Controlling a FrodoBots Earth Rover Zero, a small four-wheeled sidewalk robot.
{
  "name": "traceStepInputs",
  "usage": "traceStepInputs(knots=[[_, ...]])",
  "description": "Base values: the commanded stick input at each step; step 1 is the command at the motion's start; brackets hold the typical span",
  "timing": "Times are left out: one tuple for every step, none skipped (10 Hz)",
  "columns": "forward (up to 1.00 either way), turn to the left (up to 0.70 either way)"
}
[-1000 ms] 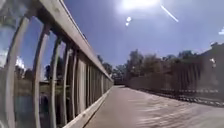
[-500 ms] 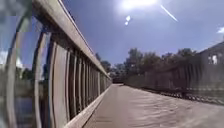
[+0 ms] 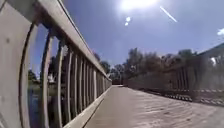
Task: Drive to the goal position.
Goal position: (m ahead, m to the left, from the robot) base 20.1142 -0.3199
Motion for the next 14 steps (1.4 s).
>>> traceStepInputs(knots=[[0.85, 0.00], [0.85, 0.00], [0.85, 0.00], [0.85, 0.00], [0.85, 0.00], [0.85, 0.00], [0.85, 0.00], [0.85, 0.00], [0.85, 0.00], [0.85, 0.00], [0.85, 0.00], [0.85, -0.34], [0.85, -0.34], [0.85, -0.34]])
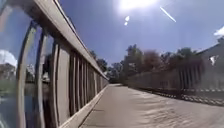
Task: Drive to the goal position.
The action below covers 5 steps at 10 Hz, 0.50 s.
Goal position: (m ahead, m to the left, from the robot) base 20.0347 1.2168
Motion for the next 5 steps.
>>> traceStepInputs(knots=[[0.85, 0.00], [0.85, 0.00], [0.85, 0.00], [0.85, 0.00], [0.85, 0.00]])
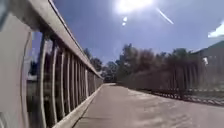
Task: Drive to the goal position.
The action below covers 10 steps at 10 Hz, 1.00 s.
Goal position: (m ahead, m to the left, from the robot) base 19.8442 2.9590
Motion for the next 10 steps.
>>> traceStepInputs(knots=[[0.85, 0.00], [0.85, 0.00], [0.85, 0.00], [0.85, 0.00], [0.85, 0.00], [0.85, 0.00], [0.85, 0.00], [0.85, 0.00], [0.85, 0.00], [0.85, 0.00]])
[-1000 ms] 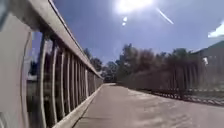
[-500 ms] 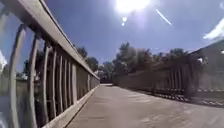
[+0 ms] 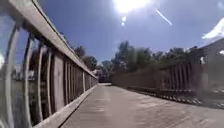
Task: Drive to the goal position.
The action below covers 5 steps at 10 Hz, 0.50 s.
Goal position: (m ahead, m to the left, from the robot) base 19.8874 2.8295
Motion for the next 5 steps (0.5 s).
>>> traceStepInputs(knots=[[0.85, 0.00], [0.85, 0.00], [0.85, 0.00], [0.85, 0.00], [0.85, 0.00]])
